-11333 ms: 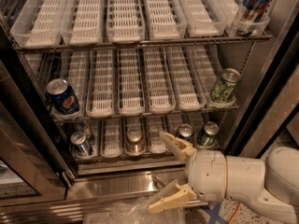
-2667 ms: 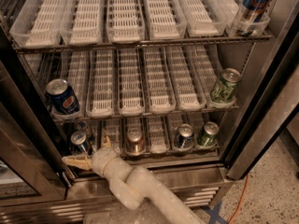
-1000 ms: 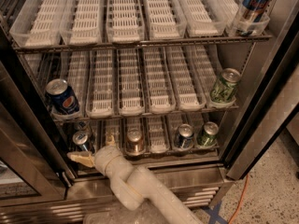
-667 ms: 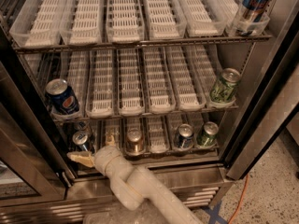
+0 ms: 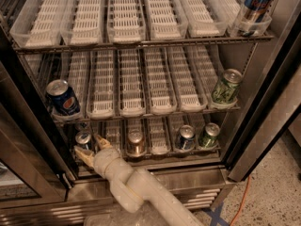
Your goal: Pick redbull can from bottom shelf of fridge
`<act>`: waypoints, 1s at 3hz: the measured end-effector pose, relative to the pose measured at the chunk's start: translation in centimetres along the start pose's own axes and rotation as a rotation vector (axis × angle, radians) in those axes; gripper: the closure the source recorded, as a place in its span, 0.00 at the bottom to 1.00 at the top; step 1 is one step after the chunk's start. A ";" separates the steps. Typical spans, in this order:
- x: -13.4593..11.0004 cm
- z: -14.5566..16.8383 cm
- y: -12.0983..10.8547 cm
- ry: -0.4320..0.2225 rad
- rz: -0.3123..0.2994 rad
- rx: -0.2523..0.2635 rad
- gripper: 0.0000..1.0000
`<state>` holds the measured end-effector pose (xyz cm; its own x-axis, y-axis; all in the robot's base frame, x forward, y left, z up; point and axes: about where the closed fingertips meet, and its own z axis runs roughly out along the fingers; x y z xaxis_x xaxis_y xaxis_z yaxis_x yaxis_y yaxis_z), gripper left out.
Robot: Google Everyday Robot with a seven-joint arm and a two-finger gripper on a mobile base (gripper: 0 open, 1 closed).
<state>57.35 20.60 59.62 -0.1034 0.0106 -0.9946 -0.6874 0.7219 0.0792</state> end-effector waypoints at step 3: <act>0.0 0.0 0.0 0.000 0.000 0.000 1.00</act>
Offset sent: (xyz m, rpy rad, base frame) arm 0.0000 0.0000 0.0000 0.0000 0.0000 0.0000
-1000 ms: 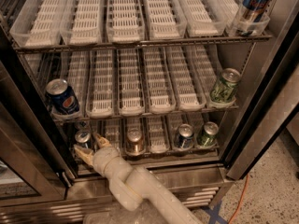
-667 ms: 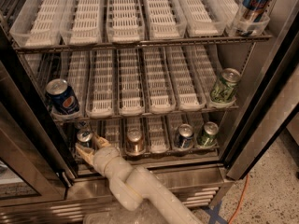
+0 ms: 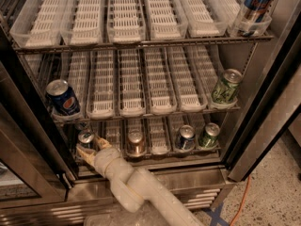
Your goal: Pick redbull can from bottom shelf of fridge
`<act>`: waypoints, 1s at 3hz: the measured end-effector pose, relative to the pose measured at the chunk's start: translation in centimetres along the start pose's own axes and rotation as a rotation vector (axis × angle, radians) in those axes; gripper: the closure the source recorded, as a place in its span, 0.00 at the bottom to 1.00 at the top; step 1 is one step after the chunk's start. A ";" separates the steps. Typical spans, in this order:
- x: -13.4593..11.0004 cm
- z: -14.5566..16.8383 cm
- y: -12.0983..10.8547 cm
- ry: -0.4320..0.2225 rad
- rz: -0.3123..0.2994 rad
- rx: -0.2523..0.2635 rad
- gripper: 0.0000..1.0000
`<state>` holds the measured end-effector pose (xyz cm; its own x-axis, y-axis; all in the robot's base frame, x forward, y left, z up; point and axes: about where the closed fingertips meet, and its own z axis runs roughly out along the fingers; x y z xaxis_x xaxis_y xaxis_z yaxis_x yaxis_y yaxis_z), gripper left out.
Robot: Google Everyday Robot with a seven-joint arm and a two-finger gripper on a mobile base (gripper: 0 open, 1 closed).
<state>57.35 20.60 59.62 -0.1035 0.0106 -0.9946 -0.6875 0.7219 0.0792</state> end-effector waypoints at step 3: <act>-1.9 -1.1 2.3 -0.037 -0.066 0.003 1.00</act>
Offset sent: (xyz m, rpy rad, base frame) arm -0.0514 0.0184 0.0539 -0.0461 -0.1632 -0.0084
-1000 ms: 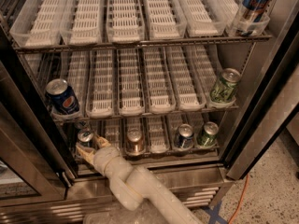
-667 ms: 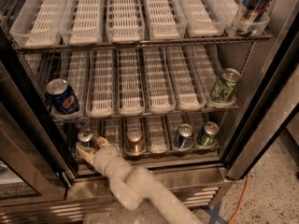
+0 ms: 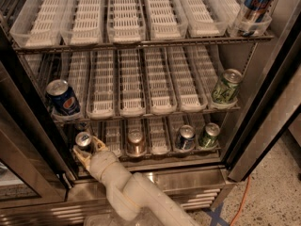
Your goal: Pick redbull can from bottom shelf of fridge
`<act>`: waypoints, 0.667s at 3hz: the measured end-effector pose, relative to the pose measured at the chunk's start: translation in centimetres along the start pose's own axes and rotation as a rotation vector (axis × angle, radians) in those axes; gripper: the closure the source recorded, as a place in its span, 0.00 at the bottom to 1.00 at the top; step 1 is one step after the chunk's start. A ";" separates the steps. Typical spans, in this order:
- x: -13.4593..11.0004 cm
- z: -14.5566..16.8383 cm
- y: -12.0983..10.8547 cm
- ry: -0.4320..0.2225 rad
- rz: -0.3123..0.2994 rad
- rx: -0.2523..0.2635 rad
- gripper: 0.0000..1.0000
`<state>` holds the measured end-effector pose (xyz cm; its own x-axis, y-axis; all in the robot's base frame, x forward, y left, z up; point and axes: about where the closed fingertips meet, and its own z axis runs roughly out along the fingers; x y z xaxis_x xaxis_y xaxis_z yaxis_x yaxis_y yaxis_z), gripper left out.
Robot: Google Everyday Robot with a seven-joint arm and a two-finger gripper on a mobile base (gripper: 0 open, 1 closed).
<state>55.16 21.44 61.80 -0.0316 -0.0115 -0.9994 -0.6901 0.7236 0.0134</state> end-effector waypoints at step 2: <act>-1.0 -2.1 0.4 -0.013 -0.040 0.011 1.00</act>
Offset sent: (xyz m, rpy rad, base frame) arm -0.0255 -0.0247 0.0149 -0.0285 -0.0516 -0.0359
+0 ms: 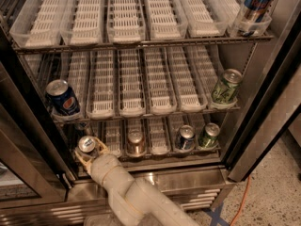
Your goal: Pick redbull can from bottom shelf of fridge
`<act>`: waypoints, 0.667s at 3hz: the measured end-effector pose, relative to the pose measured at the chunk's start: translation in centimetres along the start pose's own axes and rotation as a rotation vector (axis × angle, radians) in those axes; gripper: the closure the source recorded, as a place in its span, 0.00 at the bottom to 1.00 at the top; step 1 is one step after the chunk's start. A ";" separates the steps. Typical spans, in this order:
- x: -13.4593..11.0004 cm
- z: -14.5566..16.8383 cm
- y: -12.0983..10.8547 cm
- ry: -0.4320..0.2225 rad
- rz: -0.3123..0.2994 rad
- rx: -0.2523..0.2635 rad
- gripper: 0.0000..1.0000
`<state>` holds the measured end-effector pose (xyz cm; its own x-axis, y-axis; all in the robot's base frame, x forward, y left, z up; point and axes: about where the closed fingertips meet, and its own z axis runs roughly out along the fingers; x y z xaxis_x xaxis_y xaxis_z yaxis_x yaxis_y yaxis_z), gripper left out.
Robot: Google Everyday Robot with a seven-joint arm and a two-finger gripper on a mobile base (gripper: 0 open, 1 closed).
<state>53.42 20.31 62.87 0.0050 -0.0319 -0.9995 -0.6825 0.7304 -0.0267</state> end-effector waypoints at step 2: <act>-1.9 -1.5 1.1 0.056 -0.063 -0.008 1.00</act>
Offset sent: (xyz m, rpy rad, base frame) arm -0.0298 -0.0036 0.0280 -0.1266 0.0053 0.0083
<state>51.56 20.16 64.74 0.0074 -0.1159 -0.9932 -0.6881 0.7201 -0.0892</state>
